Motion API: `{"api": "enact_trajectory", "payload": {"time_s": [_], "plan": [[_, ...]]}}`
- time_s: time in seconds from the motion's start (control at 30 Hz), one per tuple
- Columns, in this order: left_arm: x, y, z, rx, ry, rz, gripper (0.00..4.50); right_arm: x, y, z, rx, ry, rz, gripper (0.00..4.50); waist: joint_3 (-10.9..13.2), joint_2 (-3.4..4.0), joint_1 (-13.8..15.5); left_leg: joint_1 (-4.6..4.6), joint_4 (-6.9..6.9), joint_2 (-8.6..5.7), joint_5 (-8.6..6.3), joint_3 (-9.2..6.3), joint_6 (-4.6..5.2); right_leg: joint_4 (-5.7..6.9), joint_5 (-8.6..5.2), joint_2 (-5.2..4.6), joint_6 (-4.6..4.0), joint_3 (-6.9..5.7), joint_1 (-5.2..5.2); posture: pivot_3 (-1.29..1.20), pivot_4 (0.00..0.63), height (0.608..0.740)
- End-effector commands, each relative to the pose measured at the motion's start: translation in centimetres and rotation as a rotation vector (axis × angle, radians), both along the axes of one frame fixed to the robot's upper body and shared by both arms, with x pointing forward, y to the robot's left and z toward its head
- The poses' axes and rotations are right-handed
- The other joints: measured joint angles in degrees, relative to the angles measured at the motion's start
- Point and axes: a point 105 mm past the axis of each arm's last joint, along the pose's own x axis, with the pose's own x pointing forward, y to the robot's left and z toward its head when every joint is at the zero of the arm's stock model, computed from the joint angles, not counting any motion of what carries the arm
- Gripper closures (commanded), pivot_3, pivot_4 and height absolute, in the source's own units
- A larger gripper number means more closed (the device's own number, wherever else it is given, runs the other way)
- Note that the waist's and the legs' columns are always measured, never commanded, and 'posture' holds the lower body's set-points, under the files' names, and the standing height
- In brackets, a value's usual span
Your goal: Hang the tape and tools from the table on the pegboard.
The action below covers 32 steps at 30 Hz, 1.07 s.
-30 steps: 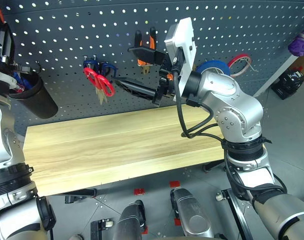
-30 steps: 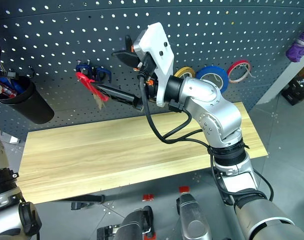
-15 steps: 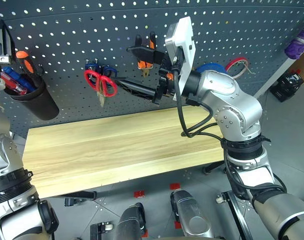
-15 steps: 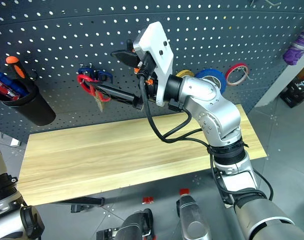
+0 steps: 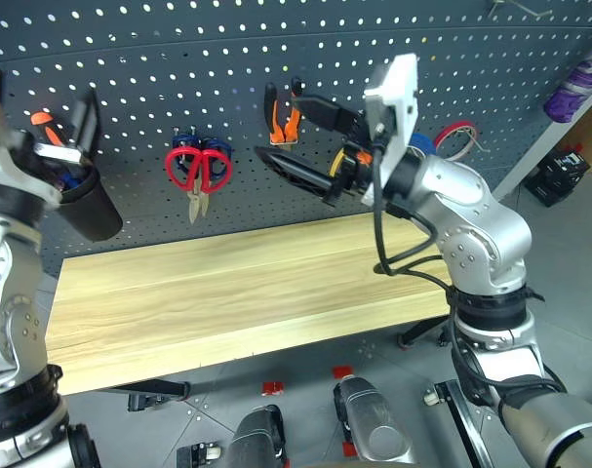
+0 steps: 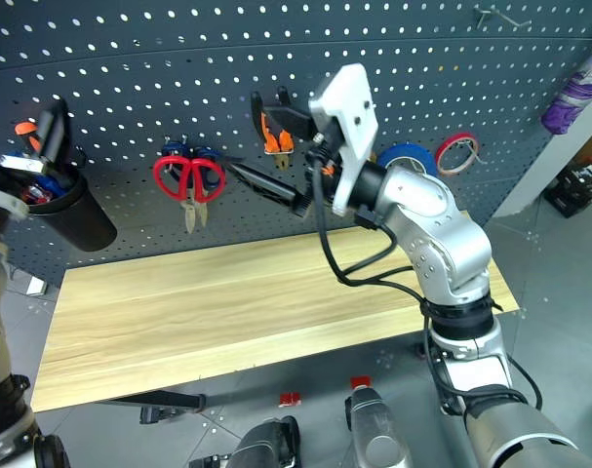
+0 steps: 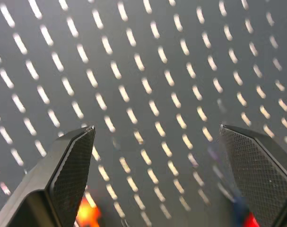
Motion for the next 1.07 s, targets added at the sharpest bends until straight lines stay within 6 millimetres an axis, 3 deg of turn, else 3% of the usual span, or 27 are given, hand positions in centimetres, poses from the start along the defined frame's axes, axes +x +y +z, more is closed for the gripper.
{"api": "enact_trajectory", "payload": {"time_s": [0.03,0.2,0.3,0.43,0.5,0.6,0.8,1.07], "plan": [[-1.2,-0.1,-1.0,-0.039,0.038,0.022,0.04,-0.7,-1.1,-0.7,0.018,-0.052,-0.047,0.0,-0.1,0.01,0.4,0.03,0.01,-0.01,-0.01,0.01,0.01,0.0,0.0,0.0,0.0,0.03,0.02,-0.22,0.15,0.74],[-1.9,-0.4,-5.6,-0.101,0.16,0.023,0.04,1.0,-3.8,-5.8,-0.002,0.023,-0.235,0.0,-1.1,0.05,1.2,0.06,0.02,-0.1,-0.03,0.04,0.05,-0.08,-0.01,-0.01,0.01,0.17,0.06,-0.2,0.125,0.74],[-2.3,-0.9,-7.2,-0.087,0.194,0.014,0.04,1.7,-4.9,-8.3,-0.034,0.045,-0.321,0.0,-2.1,0.04,2.1,0.1,0.03,-0.12,-0.04,0.04,0.05,-0.25,-0.01,-0.01,0.02,0.19,0.09,-0.19,0.113,0.74],[-2.6,-0.4,-11.3,-0.216,0.286,0.009,0.04,2.3,-7.3,-14.4,-0.121,0.181,-0.462,0.0,-4.2,0.57,3.5,0.26,-0.04,-0.12,-0.11,0.07,0.13,-0.59,-0.01,0.0,0.02,0.24,0.33,-0.19,0.093,0.74],[-2.6,-0.3,-12.8,-0.22,0.31,0.021,0.04,2.7,-8.6,-16.0,-0.145,0.188,-0.552,0.0,-4.5,0.57,4.2,0.56,-0.05,-0.13,-0.21,0.11,0.2,-0.65,-0.03,0.0,0.05,0.29,0.68,-0.18,0.084,0.74],[-2.4,-0.5,-14.5,-0.228,0.332,0.029,0.04,3.7,-10.6,-17.3,-0.153,0.168,-0.698,0.0,-4.7,0.68,5.3,1.15,-0.04,-0.16,-0.32,0.14,0.31,-0.75,-0.08,0.01,0.1,0.34,1.3,-0.18,0.071,0.74],[-1.4,-1.7,-16.8,-0.239,0.354,0.012,0.04,5.0,-13.5,-19.3,-0.134,0.196,-0.865,0.0,-6.7,0.79,7.1,1.24,-0.02,-0.18,-0.4,0.19,0.25,-0.76,-0.11,0.01,0.14,0.4,1.34,-0.19,0.051,0.74],[-0.1,-2.4,-17.4,-0.217,0.345,0.008,0.04,5.7,-16.5,-21.2,-0.126,0.272,-1.008,0.0,-8.0,0.98,7.2,1.84,-0.09,-0.15,-0.64,0.12,0.36,-1.0,-0.25,0.02,0.19,0.35,2.1,-0.2,0.032,0.74]]}}
